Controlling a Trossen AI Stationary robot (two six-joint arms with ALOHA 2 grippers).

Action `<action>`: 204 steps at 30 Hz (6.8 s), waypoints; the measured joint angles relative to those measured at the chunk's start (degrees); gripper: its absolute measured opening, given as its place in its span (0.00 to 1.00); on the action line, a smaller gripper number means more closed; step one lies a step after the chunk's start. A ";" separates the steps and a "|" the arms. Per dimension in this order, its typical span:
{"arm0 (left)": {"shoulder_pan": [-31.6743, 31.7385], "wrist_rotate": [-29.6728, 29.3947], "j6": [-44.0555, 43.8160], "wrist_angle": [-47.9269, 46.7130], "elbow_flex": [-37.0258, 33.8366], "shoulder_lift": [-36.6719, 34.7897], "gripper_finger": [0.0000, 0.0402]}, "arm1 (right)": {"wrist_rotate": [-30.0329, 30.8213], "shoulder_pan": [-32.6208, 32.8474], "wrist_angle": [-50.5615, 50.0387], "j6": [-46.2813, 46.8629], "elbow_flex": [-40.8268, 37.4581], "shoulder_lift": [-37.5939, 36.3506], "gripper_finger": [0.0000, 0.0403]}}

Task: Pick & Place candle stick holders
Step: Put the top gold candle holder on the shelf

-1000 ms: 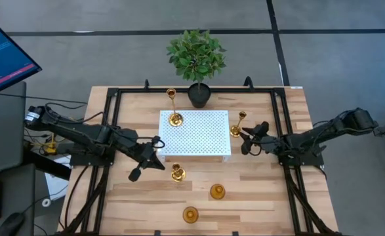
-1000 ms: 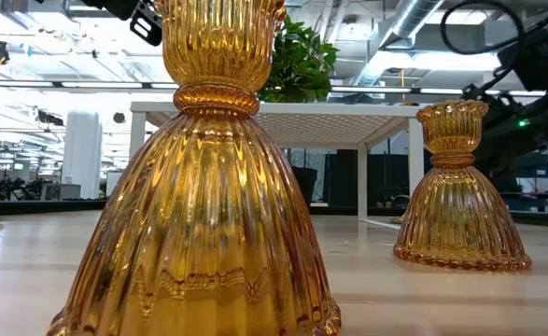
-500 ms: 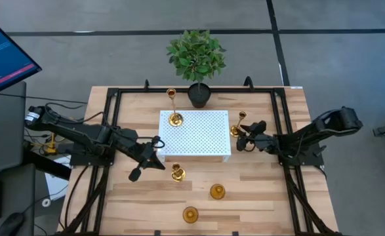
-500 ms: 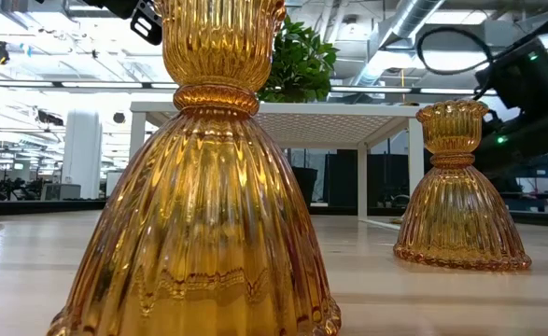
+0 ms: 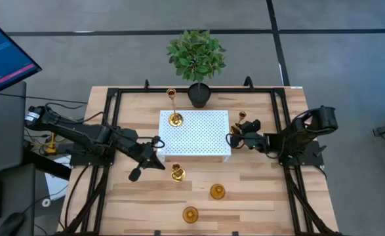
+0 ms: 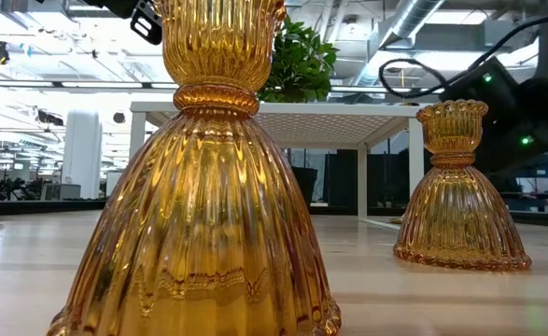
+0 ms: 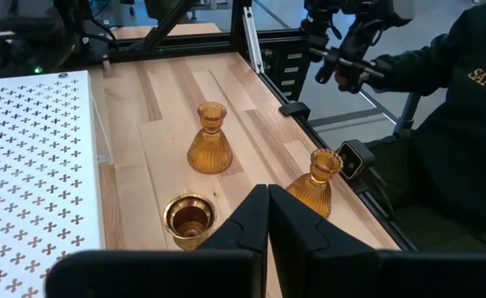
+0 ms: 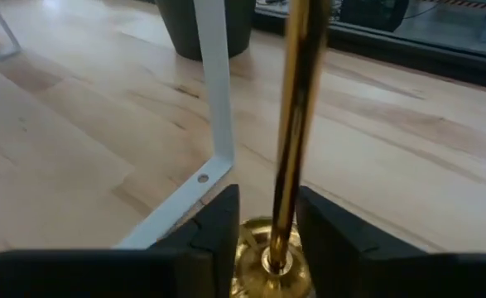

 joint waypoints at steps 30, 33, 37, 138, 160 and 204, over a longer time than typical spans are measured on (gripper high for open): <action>0.00 0.00 0.00 -0.02 0.00 0.00 0.02 | -0.01 2.49 -32.16 -2.04 -0.06 -30.66 0.00; 0.02 0.00 -0.02 -0.02 0.00 0.00 0.02 | 0.01 3.13 -37.41 -2.03 -0.06 -36.58 0.00; 0.01 -0.01 -0.01 -0.02 0.00 0.00 0.02 | 0.01 4.14 -47.43 -2.00 2.26 -43.88 0.00; 9.46 -8.80 2.36 48.30 16.92 36.48 0.35 | -28.06 14.75 -47.51 -23.02 42.39 -15.27 0.00; 9.46 -9.01 2.34 49.03 16.91 36.46 0.05 | -27.01 14.43 -45.75 -23.07 42.39 -15.29 0.00; 9.42 -5.53 4.78 47.49 16.81 36.02 0.03 | -27.01 15.24 -46.42 -24.48 42.39 -17.32 0.20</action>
